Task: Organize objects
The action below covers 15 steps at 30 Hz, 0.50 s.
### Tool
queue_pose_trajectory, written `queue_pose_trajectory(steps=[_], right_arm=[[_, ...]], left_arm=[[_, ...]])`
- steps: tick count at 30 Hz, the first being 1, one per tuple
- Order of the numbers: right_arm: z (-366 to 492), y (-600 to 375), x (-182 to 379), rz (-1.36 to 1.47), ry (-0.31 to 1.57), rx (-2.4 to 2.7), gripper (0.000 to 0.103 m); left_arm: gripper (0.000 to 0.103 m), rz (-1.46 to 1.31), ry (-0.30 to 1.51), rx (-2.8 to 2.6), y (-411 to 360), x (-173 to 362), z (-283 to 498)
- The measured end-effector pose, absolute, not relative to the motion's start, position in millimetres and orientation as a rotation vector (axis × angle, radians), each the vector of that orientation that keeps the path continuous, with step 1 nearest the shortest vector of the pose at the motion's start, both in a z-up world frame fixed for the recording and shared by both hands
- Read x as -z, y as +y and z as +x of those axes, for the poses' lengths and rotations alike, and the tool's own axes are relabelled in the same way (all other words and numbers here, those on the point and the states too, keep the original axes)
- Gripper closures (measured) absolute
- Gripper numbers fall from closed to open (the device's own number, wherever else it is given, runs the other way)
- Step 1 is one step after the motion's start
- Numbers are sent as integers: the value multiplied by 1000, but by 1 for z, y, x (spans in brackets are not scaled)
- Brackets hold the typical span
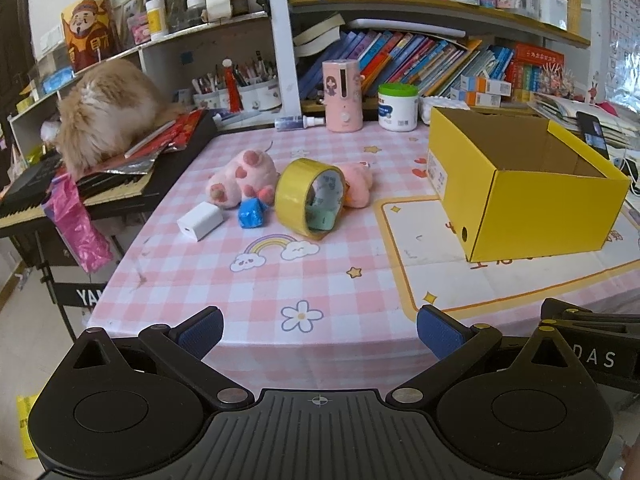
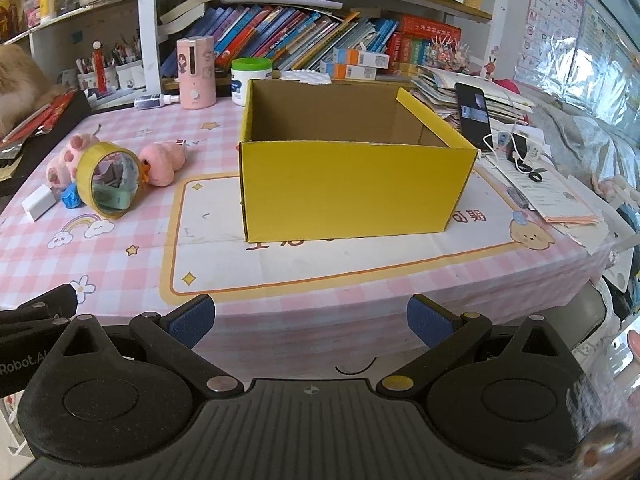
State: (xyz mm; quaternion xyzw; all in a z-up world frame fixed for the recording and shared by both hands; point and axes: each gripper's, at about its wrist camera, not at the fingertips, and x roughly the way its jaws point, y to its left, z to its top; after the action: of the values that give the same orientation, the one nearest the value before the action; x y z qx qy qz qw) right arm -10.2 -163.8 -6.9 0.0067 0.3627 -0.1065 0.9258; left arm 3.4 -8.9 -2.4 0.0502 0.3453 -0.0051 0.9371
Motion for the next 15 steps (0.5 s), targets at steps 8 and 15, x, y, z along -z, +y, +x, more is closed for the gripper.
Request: queue_pose_trajectory(steps=[8,15], right_arm=[[-11,-165,6,8,736,219,0],[-9,-160,7,0,736,192,0]], left_arm=[[0,84,709,4,-6,4,4],[0,72,704,-21,2,2,4]])
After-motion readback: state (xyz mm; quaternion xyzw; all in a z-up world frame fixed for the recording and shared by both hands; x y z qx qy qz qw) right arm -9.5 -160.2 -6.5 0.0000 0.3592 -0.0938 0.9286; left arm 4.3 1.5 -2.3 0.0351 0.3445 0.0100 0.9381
